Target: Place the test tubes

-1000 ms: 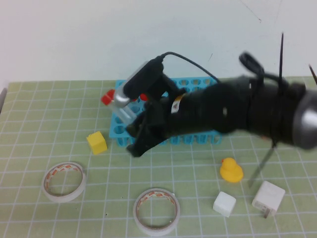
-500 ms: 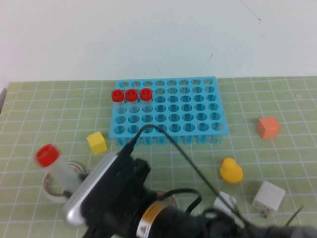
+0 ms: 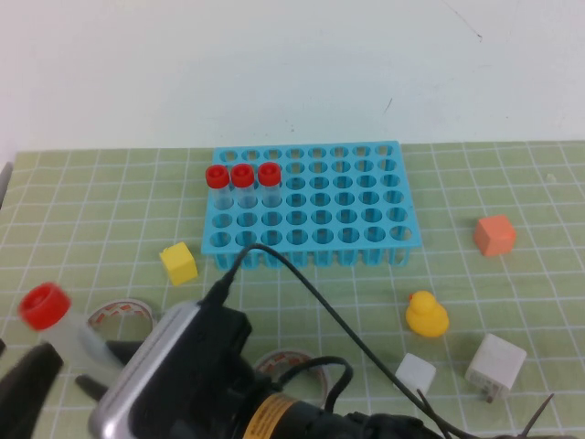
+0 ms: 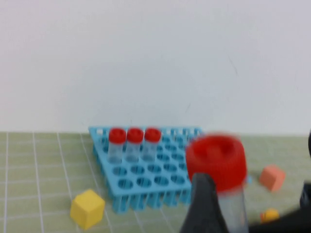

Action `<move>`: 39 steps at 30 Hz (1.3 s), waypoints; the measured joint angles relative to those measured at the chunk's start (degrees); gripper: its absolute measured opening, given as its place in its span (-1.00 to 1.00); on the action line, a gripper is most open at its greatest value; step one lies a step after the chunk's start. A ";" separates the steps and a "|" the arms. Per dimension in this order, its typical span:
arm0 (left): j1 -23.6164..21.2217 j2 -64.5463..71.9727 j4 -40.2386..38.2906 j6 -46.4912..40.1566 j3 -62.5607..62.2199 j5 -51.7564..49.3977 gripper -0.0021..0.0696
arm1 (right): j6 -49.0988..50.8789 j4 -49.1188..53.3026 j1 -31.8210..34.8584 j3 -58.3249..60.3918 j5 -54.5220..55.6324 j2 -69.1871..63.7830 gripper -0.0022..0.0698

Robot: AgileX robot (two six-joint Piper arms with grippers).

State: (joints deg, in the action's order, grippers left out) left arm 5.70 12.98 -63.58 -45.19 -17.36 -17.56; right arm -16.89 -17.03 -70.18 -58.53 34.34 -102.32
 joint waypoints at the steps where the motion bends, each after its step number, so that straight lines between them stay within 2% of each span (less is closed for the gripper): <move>1: 0.00 0.00 -2.10 -1.02 0.00 0.94 0.26 | 0.12 1.79 0.00 0.00 0.00 0.00 -0.29; 4: 0.00 0.00 -5.25 -2.38 0.00 3.22 0.29 | 1.16 4.93 0.00 0.00 0.00 0.00 -0.29; 9: 0.00 0.00 -6.12 -2.61 0.00 5.89 0.28 | 2.07 6.29 0.00 0.00 0.36 0.00 -0.29; 19: 0.00 0.00 -6.48 -3.85 0.00 6.45 0.08 | 2.73 13.70 0.00 0.00 2.09 0.00 -0.29; 23: 0.00 0.00 -6.70 -3.85 0.00 5.62 -0.14 | 2.84 14.05 0.00 0.00 2.17 0.00 -0.29; 25: 0.00 0.00 -6.72 -3.85 0.00 5.20 -0.18 | 3.05 14.96 0.00 0.11 2.17 0.00 -0.29; 29: 0.00 0.00 -6.72 -3.85 0.00 4.81 -0.17 | 3.72 17.03 0.22 0.11 2.17 0.00 -0.29; 34: 0.00 0.00 -6.62 -3.85 -0.04 2.99 0.00 | 3.32 20.31 -0.01 0.11 3.58 0.00 -0.29; 39: 0.00 0.00 -6.19 -4.04 -0.04 2.78 0.05 | 3.20 21.10 -0.09 0.11 4.25 0.00 -0.29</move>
State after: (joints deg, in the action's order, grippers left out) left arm 5.70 12.98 -69.76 -49.23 -17.40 -14.78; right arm -13.69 4.07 -70.28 -58.43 38.59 -102.32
